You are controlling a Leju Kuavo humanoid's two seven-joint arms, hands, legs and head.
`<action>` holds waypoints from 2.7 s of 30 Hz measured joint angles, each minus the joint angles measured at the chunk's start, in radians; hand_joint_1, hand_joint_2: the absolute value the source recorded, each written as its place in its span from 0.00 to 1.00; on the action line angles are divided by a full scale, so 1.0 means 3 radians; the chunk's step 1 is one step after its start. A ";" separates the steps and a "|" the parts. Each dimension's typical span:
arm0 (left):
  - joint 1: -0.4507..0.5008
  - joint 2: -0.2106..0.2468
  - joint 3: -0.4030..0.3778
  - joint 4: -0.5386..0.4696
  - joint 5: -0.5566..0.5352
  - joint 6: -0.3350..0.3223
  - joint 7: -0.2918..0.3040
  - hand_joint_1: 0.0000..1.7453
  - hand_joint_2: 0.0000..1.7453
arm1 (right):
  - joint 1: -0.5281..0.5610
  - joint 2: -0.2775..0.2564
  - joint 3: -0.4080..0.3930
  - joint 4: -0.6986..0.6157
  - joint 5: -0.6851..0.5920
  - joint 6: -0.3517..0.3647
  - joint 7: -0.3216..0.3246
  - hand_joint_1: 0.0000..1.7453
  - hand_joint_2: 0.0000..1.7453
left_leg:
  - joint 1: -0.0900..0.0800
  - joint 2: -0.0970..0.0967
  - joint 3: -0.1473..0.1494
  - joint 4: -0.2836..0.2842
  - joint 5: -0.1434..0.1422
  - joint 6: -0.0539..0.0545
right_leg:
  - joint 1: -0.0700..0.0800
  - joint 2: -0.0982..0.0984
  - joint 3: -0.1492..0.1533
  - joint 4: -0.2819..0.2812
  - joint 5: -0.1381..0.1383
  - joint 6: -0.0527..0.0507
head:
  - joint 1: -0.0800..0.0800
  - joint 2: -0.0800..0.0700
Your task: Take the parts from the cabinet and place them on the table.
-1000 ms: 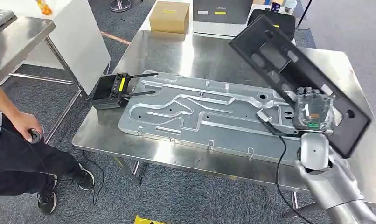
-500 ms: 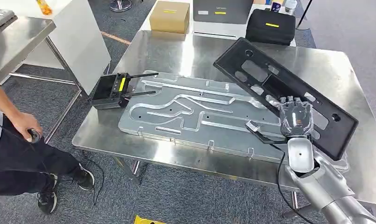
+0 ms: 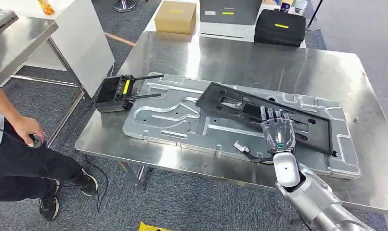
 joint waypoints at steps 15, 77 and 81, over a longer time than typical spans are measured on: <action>0.0022 0.0000 -0.0003 0.0000 0.0006 0.0019 0.0004 0.00 0.00 | 0.0143 0.0024 -0.0227 -0.0180 0.0000 -0.0018 -0.0292 0.00 0.00 | -0.0001 0.0001 0.0005 0.0002 0.0000 0.0001 | -0.0001 0.0000 0.0005 0.0000 0.0002 0.0002 | 0.0000 0.0000; 0.0206 0.0009 0.0028 -0.0004 0.0272 0.0338 -0.0118 0.00 0.00 | 0.2838 0.2246 -0.2979 -0.3727 -0.3098 -0.0905 -0.4386 0.00 0.00 | 0.0019 0.0033 -0.0004 -0.0042 0.0066 0.0133 | -0.0037 0.0005 -0.0399 0.0963 -0.0476 0.0121 | 0.0006 0.0000; 0.0209 0.0009 0.0033 -0.0004 0.0286 0.0338 -0.0127 0.00 0.00 | 0.2844 0.2244 -0.2968 -0.3670 -0.3067 -0.0905 -0.4327 0.00 0.00 | 0.0034 0.0019 0.0004 0.0004 0.0032 0.0082 | -0.0067 -0.0005 0.0021 0.0135 0.0015 0.0129 | 0.0008 0.0000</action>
